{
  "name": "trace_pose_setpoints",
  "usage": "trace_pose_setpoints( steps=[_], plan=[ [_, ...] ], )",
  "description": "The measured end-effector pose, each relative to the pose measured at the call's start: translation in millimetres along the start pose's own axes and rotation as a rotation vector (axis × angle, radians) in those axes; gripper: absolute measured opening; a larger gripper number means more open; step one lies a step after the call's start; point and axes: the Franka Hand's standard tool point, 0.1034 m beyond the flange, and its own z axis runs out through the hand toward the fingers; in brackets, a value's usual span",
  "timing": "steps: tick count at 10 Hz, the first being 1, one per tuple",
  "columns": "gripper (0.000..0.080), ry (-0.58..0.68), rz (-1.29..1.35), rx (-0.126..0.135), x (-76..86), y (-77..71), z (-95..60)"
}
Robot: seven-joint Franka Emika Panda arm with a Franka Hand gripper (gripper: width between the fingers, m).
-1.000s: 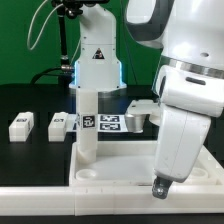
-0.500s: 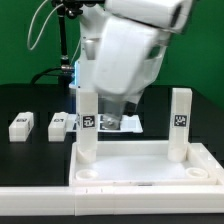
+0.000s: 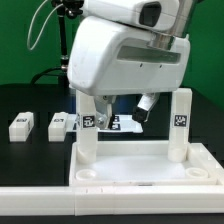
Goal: Assemble desk
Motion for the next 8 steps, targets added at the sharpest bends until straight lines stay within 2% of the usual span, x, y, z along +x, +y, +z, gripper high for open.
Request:
trace_pose_setpoints(
  steps=[1,2,3,4,5,8],
  plan=[
    [0.0649,0.028,0.07,0.041,-15.0,12.0,-10.5],
    [0.0649,0.041,0.164,0.072,-51.6,29.0,-19.6],
    [0.0649,0.03,0.224,0.101,-85.9,34.5,-15.1],
    [0.0649,0.022,0.317,0.131,-113.0,34.0,-7.8],
    [0.0649,0.021,0.398,0.146,-126.5,37.8,-6.3],
    [0.0649,0.007,0.619,0.156,-121.5,34.4,-5.9]
  ],
)
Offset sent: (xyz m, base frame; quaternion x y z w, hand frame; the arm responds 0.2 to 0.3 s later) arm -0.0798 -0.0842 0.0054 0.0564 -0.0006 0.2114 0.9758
